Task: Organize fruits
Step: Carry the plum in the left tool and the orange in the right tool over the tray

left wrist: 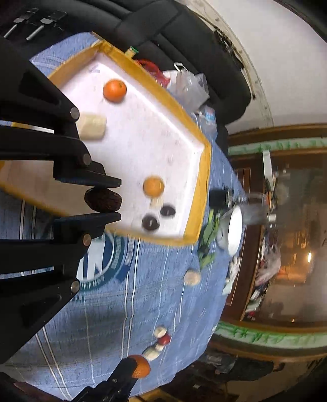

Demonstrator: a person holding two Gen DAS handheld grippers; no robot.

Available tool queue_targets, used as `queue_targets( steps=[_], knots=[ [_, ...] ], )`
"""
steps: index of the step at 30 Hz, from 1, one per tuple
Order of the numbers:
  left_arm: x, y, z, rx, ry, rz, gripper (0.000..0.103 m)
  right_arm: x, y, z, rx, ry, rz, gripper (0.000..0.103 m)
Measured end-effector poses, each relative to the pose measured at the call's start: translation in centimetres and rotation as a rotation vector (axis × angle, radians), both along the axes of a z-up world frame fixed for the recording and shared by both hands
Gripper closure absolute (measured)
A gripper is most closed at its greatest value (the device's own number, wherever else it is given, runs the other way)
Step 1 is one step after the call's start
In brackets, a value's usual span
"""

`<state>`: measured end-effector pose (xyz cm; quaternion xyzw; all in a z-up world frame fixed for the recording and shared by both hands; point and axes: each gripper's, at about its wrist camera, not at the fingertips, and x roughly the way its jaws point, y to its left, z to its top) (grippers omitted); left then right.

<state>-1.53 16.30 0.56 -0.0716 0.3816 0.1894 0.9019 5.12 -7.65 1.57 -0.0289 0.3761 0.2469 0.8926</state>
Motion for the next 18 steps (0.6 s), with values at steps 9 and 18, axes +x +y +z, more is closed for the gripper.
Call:
queue_targets(
  steps=[9,18],
  knots=[
    [-0.3,6.1,0.6,0.004,0.0,0.133,0.085,-0.2,5.0,0.9,0.012,-0.018,0.114,0.067],
    [1.4,9.9,-0.8,-0.004,0.042,0.19,0.085,0.8,11.5,1.3,0.024,-0.022,0.228,0.067]
  ],
)
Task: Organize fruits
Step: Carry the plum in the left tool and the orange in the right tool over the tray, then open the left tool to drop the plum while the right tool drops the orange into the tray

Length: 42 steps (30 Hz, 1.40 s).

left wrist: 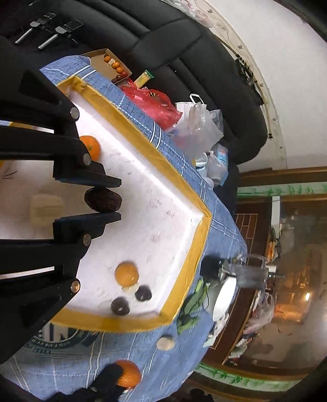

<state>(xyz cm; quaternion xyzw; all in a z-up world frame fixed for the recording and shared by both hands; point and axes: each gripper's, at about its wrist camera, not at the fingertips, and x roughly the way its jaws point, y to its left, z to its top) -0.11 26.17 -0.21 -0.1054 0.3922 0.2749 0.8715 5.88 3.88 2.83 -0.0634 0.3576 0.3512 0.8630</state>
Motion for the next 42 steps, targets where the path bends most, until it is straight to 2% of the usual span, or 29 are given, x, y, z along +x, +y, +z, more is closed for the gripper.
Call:
queue_targets(
  steps=[5,13,19,26,30,32,34,37,39,41,42],
  knots=[
    [1.5,1.3,-0.2,0.009,0.01,0.013,0.085,0.8,4.2,-0.6,-0.01,0.022,0.06,0.067],
    [3.4,3.3,-1.2,0.001,0.04,0.04,0.085,-0.5,8.6,-3.0,-0.065,0.058,0.161,0.067],
    [4.1,4.0,-1.5,-0.021,0.064,0.042,0.085,0.1,9.7,-4.7,-0.104,0.086,0.168,0.066],
    [4.7,5.0,-2.8,-0.086,0.143,0.06,0.084,0.1,10.8,-5.6,-0.124,0.093,0.197,0.066],
    [4.5,5.3,-2.9,-0.093,0.15,0.079,0.084,0.1,11.4,-6.1,-0.14,0.091,0.206,0.066],
    [4.2,5.5,-3.0,-0.103,0.151,0.091,0.074,0.0,11.6,-6.2,-0.149,0.09,0.215,0.066],
    [3.9,5.8,-2.9,-0.116,0.137,0.107,0.058,-0.1,11.8,-6.3,-0.156,0.082,0.218,0.066],
    [3.3,6.2,-2.6,-0.132,0.119,0.123,0.05,-0.3,12.0,-6.4,-0.176,0.061,0.222,0.066],
    [2.7,6.3,-2.2,-0.141,0.099,0.131,0.048,-0.4,12.1,-6.4,-0.185,0.052,0.225,0.066],
    [2.1,6.3,-1.7,-0.156,0.073,0.139,0.041,-0.5,12.2,-6.4,-0.195,0.039,0.228,0.066],
    [1.8,6.3,-1.6,-0.165,0.06,0.144,0.031,-0.6,12.2,-6.4,-0.199,0.037,0.226,0.066]
  ],
)
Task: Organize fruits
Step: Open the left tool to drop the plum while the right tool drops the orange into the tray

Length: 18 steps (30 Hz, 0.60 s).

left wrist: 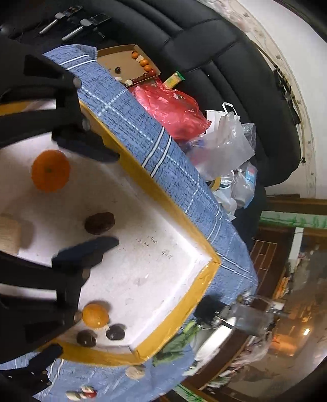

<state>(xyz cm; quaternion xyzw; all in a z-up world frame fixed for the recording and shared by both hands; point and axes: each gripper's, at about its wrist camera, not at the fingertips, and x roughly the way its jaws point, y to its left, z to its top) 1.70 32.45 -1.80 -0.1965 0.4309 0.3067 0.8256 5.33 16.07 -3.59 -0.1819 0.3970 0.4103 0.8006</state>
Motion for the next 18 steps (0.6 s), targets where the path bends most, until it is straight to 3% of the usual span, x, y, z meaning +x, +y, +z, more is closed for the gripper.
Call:
queue_targets(
  steps=[1,4,5,7,9,14,18],
  knots=[
    [-0.4,-0.1,0.2,-0.012,-0.021,0.007,0.025,0.0,0.0,0.0,-0.002,0.001,-0.002,0.066],
    [-1.1,-0.5,0.5,-0.029,-0.04,0.017,0.024,-0.3,-0.4,0.5,0.009,-0.001,-0.003,0.062],
    [-1.2,-0.8,0.7,-0.03,-0.045,0.012,0.024,-0.4,-0.8,0.8,0.019,-0.005,-0.007,0.057],
    [-1.5,-1.4,1.2,-0.018,-0.055,0.004,0.024,-0.5,-1.5,1.4,0.047,-0.007,-0.017,0.036],
    [-1.6,-2.6,1.9,0.003,-0.075,-0.01,0.024,-0.7,-2.3,2.1,0.057,-0.029,-0.035,0.028],
    [-0.2,-7.6,3.1,0.035,-0.103,-0.125,0.024,-0.8,-6.5,3.6,0.102,-0.048,-0.089,0.028],
    [2.5,-14.4,3.0,0.066,-0.106,-0.309,0.024,0.3,-12.3,4.1,0.114,-0.059,-0.205,0.028]
  ],
)
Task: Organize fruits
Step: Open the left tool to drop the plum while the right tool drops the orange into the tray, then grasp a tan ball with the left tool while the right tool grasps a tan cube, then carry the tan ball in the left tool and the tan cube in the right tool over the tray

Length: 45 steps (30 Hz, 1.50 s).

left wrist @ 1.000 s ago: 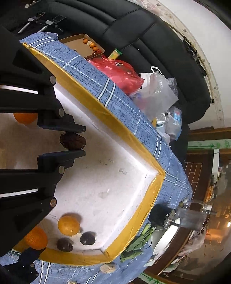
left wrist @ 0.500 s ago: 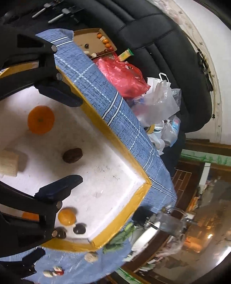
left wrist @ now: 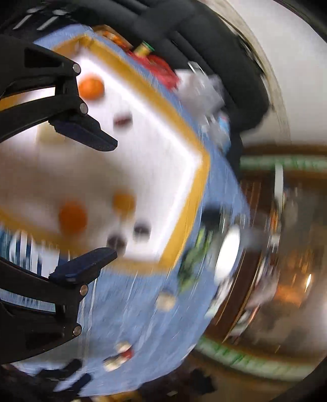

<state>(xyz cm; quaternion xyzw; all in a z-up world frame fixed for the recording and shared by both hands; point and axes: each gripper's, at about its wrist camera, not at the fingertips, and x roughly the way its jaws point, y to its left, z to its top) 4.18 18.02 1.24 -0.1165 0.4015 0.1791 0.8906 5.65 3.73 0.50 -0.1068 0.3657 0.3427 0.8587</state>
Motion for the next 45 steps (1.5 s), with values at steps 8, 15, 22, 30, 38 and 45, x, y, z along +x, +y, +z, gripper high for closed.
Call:
queue_targets(
  steps=[8,15,22,30,38,45],
  knots=[
    [6.2,-10.3,-2.6,0.055,0.049,-0.251,0.024,5.9,-14.6,-2.5,-0.057,0.042,-0.37,0.028],
    [10.1,-15.0,-4.1,0.081,0.054,-0.37,0.024,10.9,-17.5,-4.0,-0.086,0.06,-0.421,0.029],
    [13.4,-18.2,-5.1,0.061,0.038,-0.437,0.025,15.1,-17.1,-6.1,-0.1,0.106,-0.379,0.066],
    [16.8,-21.7,-7.1,0.079,0.051,-0.486,0.064,13.6,-21.8,-5.0,-0.038,0.111,-0.455,0.066],
    [16.0,-21.3,-6.9,0.081,0.061,-0.481,0.075,13.2,-23.3,-4.6,0.046,0.106,-0.464,0.066],
    [11.9,-20.0,-6.1,0.093,0.081,-0.433,0.075,13.3,-22.9,-4.9,0.039,0.11,-0.454,0.066]
  ],
)
